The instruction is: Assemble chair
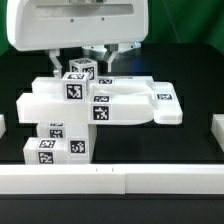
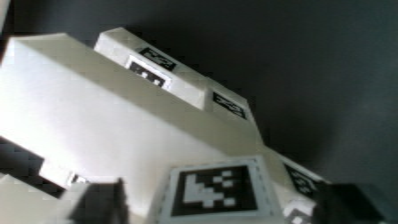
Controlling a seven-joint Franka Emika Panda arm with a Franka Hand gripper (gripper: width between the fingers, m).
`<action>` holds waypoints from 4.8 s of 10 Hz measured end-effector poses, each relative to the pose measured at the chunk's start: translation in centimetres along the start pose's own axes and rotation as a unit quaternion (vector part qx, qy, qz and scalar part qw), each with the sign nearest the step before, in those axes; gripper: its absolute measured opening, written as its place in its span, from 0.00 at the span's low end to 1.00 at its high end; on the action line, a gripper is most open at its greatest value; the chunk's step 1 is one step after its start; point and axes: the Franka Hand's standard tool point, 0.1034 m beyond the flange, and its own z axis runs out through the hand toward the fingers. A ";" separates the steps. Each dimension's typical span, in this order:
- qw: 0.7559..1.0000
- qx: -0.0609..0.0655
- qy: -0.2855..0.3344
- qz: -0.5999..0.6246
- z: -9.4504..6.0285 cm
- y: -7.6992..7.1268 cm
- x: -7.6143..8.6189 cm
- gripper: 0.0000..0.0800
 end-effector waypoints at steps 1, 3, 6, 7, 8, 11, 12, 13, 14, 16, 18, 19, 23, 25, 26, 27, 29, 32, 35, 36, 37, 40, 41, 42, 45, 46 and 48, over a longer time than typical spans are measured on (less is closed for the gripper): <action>1.000 0.000 0.000 0.001 0.0 0.1 -0.1 0.50; 1.000 0.000 0.000 0.005 0.0 0.1 -0.1 0.34; 0.999 0.002 0.000 0.043 0.0 0.1 -0.1 0.34; 0.997 0.002 0.000 0.083 0.0 0.1 -0.1 0.34; 0.994 0.002 0.000 0.112 0.0 0.1 -0.1 0.34; 0.976 0.002 0.000 0.217 0.0 0.1 -0.1 0.34; 0.966 0.002 0.000 0.259 0.0 0.0 -0.1 0.34; 0.957 0.003 0.000 0.290 0.0 0.0 -0.1 0.34; 0.953 0.003 0.000 0.304 0.0 0.0 0.0 0.34; 0.947 0.002 0.000 0.323 0.1 0.0 -0.1 0.65; 0.947 0.002 -0.001 0.323 0.1 0.0 -0.1 0.78; 0.950 0.001 -0.001 0.313 0.2 0.0 -0.1 0.80; 0.952 0.001 0.001 0.305 -0.1 0.3 0.1 0.81; 0.950 0.001 0.002 0.313 -0.2 0.3 0.2 0.81; 0.946 0.001 0.002 0.323 -0.1 0.2 0.2 0.66; 0.936 0.001 0.002 0.351 -0.1 0.2 0.2 0.66; 0.930 0.001 0.003 0.367 -0.1 0.2 0.2 0.34; 0.928 0.002 0.003 0.372 -0.1 0.3 0.2 0.34; 0.910 0.003 0.005 0.415 -0.1 0.3 0.2 0.34; 0.897 0.005 0.005 0.442 -0.1 0.2 0.2 0.34; 0.875 0.008 0.006 0.484 -0.1 0.2 0.2 0.34; 0.819 0.016 0.006 0.573 -0.1 0.0 0.3 0.34; 0.804 0.017 0.005 0.595 -0.1 0.0 0.4 0.34; 0.809 0.017 0.005 0.588 -0.1 0.0 0.4 0.34; 0.809 0.017 0.005 0.588 0.0 -0.1 0.4 0.72; 0.809 0.017 0.005 0.588 0.0 -0.1 0.4 0.79; 0.809 0.017 0.005 0.588 0.0 -0.1 0.4 0.81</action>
Offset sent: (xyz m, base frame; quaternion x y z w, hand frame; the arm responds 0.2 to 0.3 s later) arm 0.0000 0.0000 0.0000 0.0000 0.0000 0.0650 0.9979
